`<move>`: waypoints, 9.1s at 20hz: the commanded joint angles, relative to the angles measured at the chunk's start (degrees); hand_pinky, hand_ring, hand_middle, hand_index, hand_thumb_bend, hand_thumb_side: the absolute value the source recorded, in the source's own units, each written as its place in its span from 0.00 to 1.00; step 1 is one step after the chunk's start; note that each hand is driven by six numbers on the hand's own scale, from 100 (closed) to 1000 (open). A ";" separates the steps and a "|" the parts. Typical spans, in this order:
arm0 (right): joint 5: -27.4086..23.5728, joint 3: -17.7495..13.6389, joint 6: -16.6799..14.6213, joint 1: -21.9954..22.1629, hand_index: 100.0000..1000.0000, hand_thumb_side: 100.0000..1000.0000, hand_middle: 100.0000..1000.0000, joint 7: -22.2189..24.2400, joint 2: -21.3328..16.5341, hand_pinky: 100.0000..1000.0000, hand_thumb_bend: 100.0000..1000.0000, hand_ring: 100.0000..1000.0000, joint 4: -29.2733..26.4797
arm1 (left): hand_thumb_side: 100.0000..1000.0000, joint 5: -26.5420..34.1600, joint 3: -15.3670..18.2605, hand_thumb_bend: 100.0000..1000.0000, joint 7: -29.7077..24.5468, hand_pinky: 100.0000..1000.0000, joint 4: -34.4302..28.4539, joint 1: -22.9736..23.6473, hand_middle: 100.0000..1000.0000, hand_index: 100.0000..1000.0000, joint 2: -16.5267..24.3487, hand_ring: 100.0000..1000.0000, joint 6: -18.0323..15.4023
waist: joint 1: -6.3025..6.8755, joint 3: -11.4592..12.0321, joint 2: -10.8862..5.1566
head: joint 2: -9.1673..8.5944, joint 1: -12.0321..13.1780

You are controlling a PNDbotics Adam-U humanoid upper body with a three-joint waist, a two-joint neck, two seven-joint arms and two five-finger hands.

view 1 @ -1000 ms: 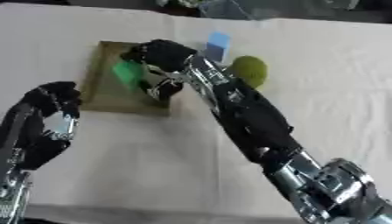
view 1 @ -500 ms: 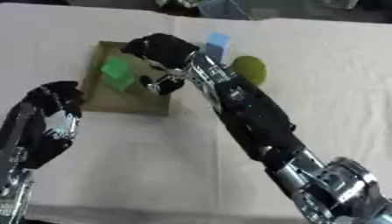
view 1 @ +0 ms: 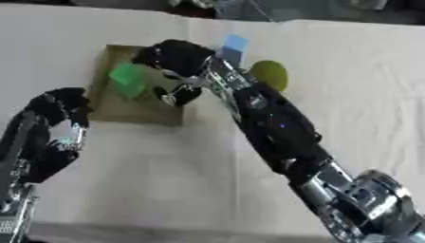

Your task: Pick up objects on the table and place them in the box.

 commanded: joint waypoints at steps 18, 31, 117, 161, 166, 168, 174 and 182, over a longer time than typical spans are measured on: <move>-22.90 0.17 0.97 3.41 1.00 0.13 0.89 10.31 -13.35 0.87 0.00 0.88 -10.58 | 0.30 -0.79 1.90 0.00 1.52 0.50 -0.95 0.74 0.57 0.75 0.71 0.58 0.23 | 0.39 -4.85 -1.96 | 0.29 4.05; -27.33 -4.44 6.89 5.89 1.00 0.40 0.86 14.45 -15.43 0.86 0.00 0.87 -3.21 | 0.29 -0.88 2.20 0.00 1.90 0.50 -0.96 1.02 0.56 0.75 0.65 0.58 0.23 | 1.03 -5.89 -2.18 | -0.36 3.48; -19.58 -2.11 6.43 -0.59 1.00 0.22 0.93 1.12 0.80 0.89 0.00 0.91 0.36 | 0.29 0.68 0.57 0.00 0.72 0.50 -1.30 -0.71 0.55 0.75 0.16 0.57 -0.06 | 0.67 1.41 -1.44 | -2.14 -2.32; -29.39 -14.19 26.05 -5.10 0.99 0.48 0.97 2.90 -13.46 1.00 0.00 1.00 12.31 | 0.30 0.24 0.79 0.00 0.90 0.50 -1.30 -0.68 0.55 0.75 0.53 0.57 -0.16 | 1.48 1.17 -0.85 | -4.10 -3.76; -27.44 -14.85 27.70 -4.89 1.00 0.46 0.98 1.24 -14.36 1.00 0.00 1.00 14.17 | 0.30 0.22 0.70 0.00 0.77 0.50 -1.36 -0.87 0.54 0.75 0.56 0.57 -0.23 | 1.43 1.84 -0.44 | -4.37 -4.73; -26.74 -15.17 28.20 -4.80 1.00 0.46 0.98 0.51 -14.77 1.00 0.00 1.00 14.78 | 0.29 0.21 0.71 0.00 0.75 0.50 -1.42 -0.92 0.54 0.75 0.61 0.57 -0.26 | 1.42 2.01 -0.25 | -4.55 -5.01; -25.29 -15.81 29.62 -4.74 1.00 0.53 0.97 -0.28 -13.50 1.00 0.00 1.00 16.32 | 0.29 0.20 0.70 0.00 0.68 0.50 -1.49 -0.97 0.54 0.75 0.51 0.56 -0.29 | 1.51 2.13 0.12 | -4.73 -5.26; -26.66 -16.28 28.22 -4.83 1.00 0.60 0.95 1.45 -12.63 1.00 0.00 1.00 15.36 | 0.30 0.20 0.79 0.00 0.73 0.50 -1.47 -0.89 0.54 0.75 0.41 0.56 -0.26 | 1.59 1.85 0.15 | -4.65 -5.23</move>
